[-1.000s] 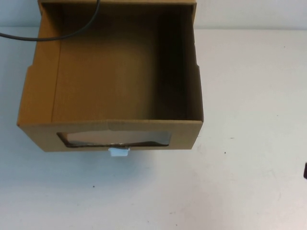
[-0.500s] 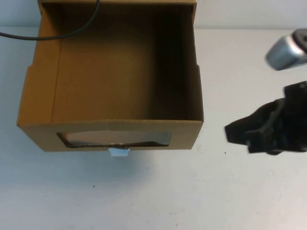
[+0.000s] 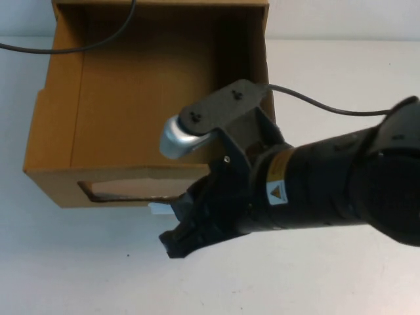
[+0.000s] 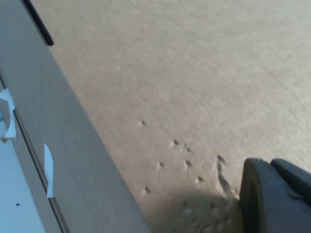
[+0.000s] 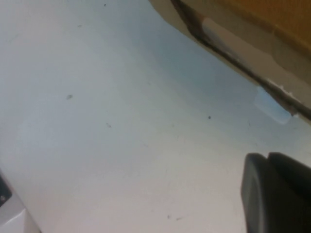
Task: Close the shoe box
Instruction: Close the shoe box with your right arm
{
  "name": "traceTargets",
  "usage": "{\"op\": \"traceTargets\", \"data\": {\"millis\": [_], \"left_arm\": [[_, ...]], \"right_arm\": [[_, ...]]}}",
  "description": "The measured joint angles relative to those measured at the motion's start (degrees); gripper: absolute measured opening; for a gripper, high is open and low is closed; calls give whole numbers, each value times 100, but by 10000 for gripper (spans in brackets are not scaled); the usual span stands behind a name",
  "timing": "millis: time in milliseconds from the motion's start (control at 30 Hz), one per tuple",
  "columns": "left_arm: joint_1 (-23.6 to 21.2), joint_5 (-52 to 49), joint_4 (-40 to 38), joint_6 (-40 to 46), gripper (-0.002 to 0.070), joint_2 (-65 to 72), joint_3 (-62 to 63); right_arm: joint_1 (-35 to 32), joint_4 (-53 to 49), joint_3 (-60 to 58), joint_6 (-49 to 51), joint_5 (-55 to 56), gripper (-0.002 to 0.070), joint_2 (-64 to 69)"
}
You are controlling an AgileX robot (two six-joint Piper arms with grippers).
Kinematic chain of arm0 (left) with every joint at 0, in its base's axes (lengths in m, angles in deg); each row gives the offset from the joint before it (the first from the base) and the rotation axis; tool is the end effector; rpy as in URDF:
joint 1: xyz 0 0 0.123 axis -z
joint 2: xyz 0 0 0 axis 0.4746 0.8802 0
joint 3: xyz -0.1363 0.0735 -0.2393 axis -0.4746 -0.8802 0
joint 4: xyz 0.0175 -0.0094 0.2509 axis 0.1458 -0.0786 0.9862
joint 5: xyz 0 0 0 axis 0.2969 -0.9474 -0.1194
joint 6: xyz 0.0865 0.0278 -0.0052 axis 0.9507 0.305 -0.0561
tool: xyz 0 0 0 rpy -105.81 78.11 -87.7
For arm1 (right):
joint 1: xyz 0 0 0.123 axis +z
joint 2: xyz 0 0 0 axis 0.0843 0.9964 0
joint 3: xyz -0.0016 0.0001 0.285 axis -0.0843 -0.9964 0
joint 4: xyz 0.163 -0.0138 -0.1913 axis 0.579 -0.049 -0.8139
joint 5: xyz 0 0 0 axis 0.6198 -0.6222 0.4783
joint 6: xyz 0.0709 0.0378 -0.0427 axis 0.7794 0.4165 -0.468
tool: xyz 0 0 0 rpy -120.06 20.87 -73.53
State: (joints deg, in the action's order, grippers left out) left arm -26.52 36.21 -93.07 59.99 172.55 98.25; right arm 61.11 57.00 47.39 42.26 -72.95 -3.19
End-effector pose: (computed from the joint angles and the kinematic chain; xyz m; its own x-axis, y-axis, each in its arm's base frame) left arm 0.4304 -0.0649 0.3877 -0.4815 0.1213 -0.8680 0.5624 0.8023 -0.1999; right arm 0.1668 0.2525 0.3524 -0.5060 -0.4431 -0.7400 -0.7619 0.6318 0.1426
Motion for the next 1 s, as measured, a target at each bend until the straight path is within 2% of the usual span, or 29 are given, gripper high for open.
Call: {"op": "traceTargets", "data": {"millis": [500,1000], "left_arm": [[0,-10,0,-121,-5,0,0],[0,-21,0,-129,-5,0,0]], "right_arm": [[0,-343,1185,22,103,-11,1225],[-468,-390,1445,55,167,-11,1429]]}}
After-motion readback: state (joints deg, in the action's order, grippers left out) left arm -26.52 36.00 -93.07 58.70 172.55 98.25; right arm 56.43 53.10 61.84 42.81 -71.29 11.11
